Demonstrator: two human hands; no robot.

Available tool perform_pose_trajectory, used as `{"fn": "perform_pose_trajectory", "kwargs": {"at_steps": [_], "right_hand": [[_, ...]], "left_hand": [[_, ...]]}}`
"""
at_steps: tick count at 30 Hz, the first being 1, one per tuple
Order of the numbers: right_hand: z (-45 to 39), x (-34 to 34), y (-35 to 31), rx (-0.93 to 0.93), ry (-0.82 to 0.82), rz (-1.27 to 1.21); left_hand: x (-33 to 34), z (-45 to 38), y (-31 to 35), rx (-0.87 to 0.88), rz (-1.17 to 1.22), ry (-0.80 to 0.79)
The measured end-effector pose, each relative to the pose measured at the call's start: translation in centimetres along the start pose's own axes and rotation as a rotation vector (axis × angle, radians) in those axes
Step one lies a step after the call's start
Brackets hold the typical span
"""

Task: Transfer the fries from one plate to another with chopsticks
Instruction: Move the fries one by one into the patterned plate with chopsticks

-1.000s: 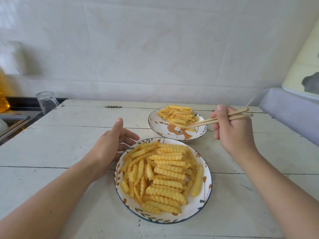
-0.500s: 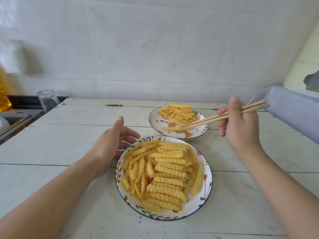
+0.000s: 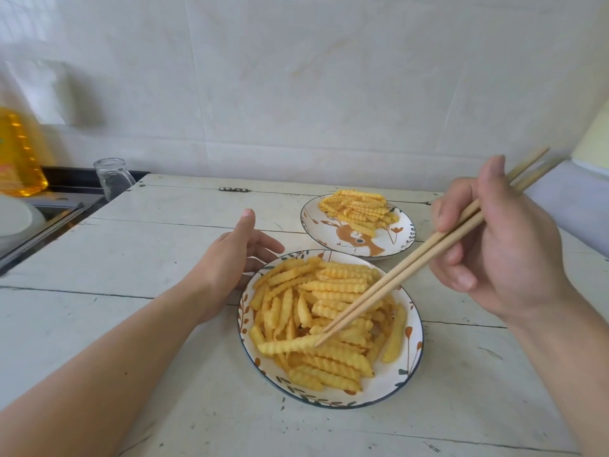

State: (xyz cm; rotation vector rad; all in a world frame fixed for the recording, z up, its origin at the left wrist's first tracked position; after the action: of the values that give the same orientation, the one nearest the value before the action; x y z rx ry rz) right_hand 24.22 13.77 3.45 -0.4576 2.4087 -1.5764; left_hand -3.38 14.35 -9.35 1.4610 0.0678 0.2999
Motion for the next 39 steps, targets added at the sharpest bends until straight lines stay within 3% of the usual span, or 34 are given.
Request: {"fn": "perform_pose_trajectory", "kwargs": {"at_steps": [7,12,16,29,32,35,37,39], "right_hand": [[0.1,-0.1,-0.3,-0.014,-0.055,0.086],[-0.7,-4.5,-0.3,-0.071,0.318,0.107],[-0.8,-6.8,0.7,-0.129,0.525,0.445],[-2.2,-6.2,5.1,-0.041,0.458,0.668],[-1.9,-6.9,4.3,-0.051,0.537,0.58],[-1.5,-7.3,2.7,-0.066,0.572,0.299],[-1.4,-6.4,1.8,-0.03,0.455,0.032],[-1.1,-4.4,0.7,-0.007,0.263,-0.071]], "left_hand": [[0.1,0.0,0.0,0.004,0.003,-0.006],[-0.1,-0.1,-0.1,0.012,0.021,-0.013],[-0.2,-0.3,-0.2,0.019,0.013,-0.016],[-0.3,-0.4,-0.3,0.018,-0.007,-0.016],[-0.3,-0.4,-0.2,0.018,-0.009,-0.014],[-0.2,-0.3,-0.2,0.014,-0.012,-0.013],[-0.2,-0.1,-0.1,0.011,-0.011,-0.009],[-0.1,-0.1,0.0,0.006,-0.01,-0.005]]}}
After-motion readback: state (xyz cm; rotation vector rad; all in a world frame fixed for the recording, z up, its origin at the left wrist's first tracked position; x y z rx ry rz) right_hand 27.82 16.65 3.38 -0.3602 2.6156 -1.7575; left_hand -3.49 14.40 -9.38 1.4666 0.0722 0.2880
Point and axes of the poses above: each hand's wrist, its own z-axis away from the middle knuckle, its own x-axis out of the palm, y = z × x, the point moved 8 cm from there along -z, towards the middle knuckle, and after that the axes turned 13 degrees about z, right-handed, at the moved point
